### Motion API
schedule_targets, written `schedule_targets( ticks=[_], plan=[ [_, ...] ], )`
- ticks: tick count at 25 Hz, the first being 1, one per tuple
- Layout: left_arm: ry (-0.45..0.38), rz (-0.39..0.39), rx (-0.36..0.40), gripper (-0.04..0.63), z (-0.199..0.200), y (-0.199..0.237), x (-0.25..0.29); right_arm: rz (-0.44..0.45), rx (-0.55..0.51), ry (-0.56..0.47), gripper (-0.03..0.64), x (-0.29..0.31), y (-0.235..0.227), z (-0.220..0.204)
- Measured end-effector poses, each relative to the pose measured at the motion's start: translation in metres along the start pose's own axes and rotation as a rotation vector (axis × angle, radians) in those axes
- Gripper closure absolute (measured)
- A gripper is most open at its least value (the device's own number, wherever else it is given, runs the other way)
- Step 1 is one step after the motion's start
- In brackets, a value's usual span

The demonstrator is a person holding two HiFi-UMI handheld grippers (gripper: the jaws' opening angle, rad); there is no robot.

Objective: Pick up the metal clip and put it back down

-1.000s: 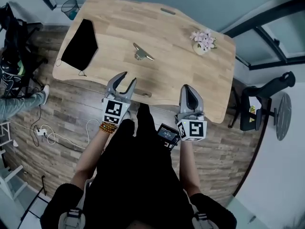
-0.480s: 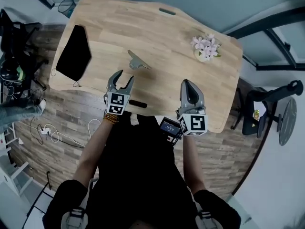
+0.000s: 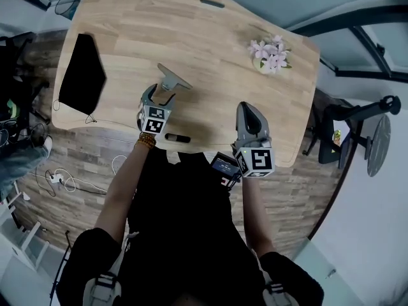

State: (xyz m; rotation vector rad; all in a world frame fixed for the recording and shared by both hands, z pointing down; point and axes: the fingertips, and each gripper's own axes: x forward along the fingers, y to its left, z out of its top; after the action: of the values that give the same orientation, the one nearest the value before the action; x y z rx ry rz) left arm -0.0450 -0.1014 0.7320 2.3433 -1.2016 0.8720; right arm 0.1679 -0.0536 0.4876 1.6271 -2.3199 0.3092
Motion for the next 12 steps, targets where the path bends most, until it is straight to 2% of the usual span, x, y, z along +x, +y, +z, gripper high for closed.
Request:
schedule_targets(
  ticks=[12],
  plan=[
    [0.064,-0.019,-0.004,0.261,-0.014,0.005,0.049,-0.045,0.012,0.05,0.592,0.001,-0.015,-0.014]
  ],
)
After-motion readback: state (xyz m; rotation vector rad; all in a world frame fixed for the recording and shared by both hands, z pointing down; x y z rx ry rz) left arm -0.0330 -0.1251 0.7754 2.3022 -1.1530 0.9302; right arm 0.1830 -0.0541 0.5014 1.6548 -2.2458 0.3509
